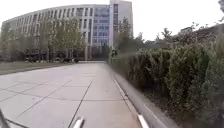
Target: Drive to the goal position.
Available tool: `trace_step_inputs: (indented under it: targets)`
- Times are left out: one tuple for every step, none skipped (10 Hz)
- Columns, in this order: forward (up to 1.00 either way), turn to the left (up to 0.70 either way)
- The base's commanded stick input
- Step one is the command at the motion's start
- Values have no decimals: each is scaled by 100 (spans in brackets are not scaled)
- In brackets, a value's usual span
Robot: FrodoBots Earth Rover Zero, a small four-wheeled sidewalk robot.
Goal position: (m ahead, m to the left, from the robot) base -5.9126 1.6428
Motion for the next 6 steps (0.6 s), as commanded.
trace_step_inputs:
  targets:
    - [2,0]
    - [1,0]
    - [3,0]
    - [0,0]
    - [1,0]
    - [2,0]
